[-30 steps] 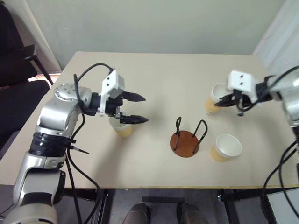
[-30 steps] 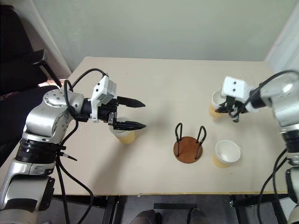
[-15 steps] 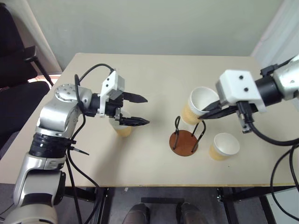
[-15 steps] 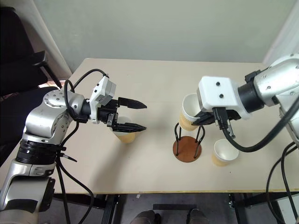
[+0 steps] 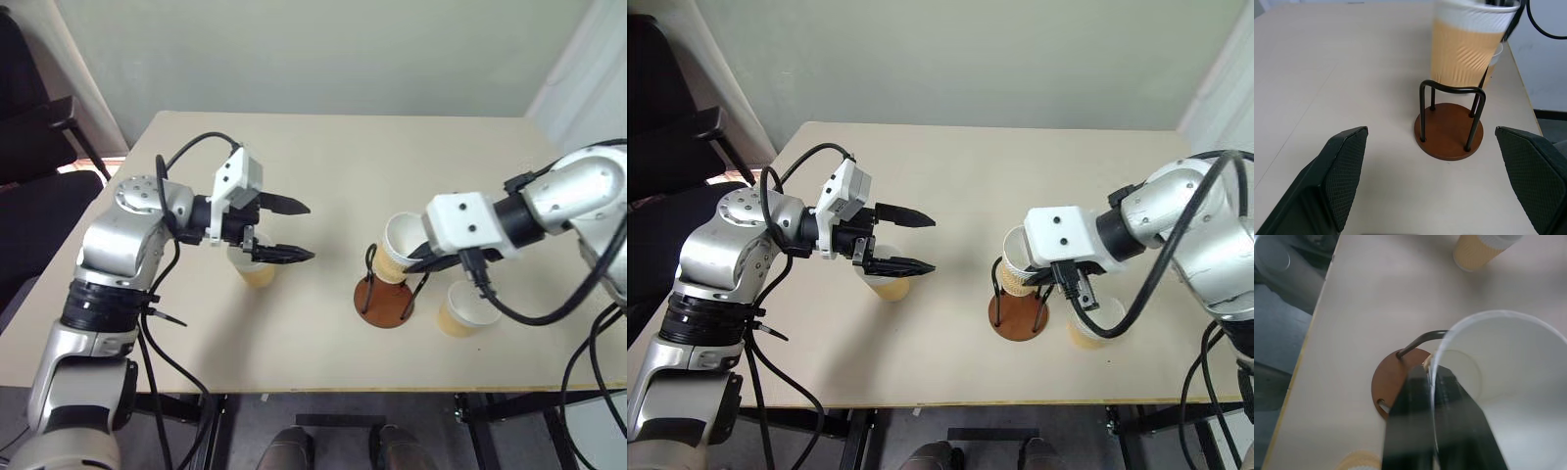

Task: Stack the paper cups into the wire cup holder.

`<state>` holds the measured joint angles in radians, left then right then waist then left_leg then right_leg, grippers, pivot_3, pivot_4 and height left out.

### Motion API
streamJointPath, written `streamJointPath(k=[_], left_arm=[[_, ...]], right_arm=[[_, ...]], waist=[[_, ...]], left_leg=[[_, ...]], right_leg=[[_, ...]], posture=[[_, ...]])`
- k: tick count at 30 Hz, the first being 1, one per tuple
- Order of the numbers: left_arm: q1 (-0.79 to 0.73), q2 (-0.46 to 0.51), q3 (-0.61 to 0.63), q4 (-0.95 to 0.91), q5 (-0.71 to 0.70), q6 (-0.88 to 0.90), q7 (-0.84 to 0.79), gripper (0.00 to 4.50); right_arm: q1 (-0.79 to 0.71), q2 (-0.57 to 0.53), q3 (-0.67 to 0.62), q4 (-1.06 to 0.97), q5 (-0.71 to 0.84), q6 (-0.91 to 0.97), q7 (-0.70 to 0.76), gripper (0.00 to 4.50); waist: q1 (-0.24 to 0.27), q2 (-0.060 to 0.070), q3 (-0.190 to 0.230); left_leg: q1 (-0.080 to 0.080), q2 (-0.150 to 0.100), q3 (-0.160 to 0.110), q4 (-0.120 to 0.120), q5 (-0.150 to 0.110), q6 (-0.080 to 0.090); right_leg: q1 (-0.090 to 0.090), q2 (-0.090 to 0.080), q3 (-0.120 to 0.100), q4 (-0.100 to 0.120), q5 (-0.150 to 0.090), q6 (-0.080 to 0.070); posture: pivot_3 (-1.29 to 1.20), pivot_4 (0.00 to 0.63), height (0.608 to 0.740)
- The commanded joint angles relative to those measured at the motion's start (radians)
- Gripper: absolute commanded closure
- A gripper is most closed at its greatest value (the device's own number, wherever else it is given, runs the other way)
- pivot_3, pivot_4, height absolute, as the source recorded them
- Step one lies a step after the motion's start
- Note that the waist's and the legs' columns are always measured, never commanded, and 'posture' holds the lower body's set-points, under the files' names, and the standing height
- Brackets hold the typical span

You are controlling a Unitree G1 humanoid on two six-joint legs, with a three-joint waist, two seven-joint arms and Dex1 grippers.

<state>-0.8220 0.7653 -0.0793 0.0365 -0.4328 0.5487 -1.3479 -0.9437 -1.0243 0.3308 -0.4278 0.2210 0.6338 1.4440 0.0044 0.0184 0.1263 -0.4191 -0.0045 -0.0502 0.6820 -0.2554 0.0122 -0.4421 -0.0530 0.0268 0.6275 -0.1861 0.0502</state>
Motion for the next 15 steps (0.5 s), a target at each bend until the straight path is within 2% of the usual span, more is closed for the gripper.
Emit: streamJointPath(k=[1,6,15], left_arm=[[-0.002,0.023,0.019,-0.05,-0.009,-0.001,0.001,0.0],[0.024,0.056,0.017,-0.094,0.01,-0.017,0.005,0.0],[0.102,0.232,-0.017,-0.274,0.166,-0.136,0.024,0.0]], right_arm=[[0.004,0.002,-0.012,0.006,-0.03,-0.026,-0.022,2.91],[0.006,0.025,-0.059,0.02,-0.021,0.006,-0.08,1.23],[-0.063,0.033,-0.318,0.043,0.243,0.316,-0.148,1.23]], waist=[[0.0,0.0,0.0],[-0.002,0.0,0.0],[-0.002,0.0,0.0]], left_leg=[[0.0,0.0,0.0,0.0,0.0,0.0],[0.0,0.0,0.0,-0.001,0.0,0.0],[0.0,0.0,0.0,-0.001,0.0,0.0]], right_leg=[[0.0,0.0,0.0,0.0,0.0,0.0],[0.0,0.0,0.0,0.0,0.0,0.0],[0.0,0.001,0.0,-0.001,-0.002,-0.003]], posture=[[0.0,0.15,0.74],[0.0,0.15,0.74],[0.0,0.15,0.74]])
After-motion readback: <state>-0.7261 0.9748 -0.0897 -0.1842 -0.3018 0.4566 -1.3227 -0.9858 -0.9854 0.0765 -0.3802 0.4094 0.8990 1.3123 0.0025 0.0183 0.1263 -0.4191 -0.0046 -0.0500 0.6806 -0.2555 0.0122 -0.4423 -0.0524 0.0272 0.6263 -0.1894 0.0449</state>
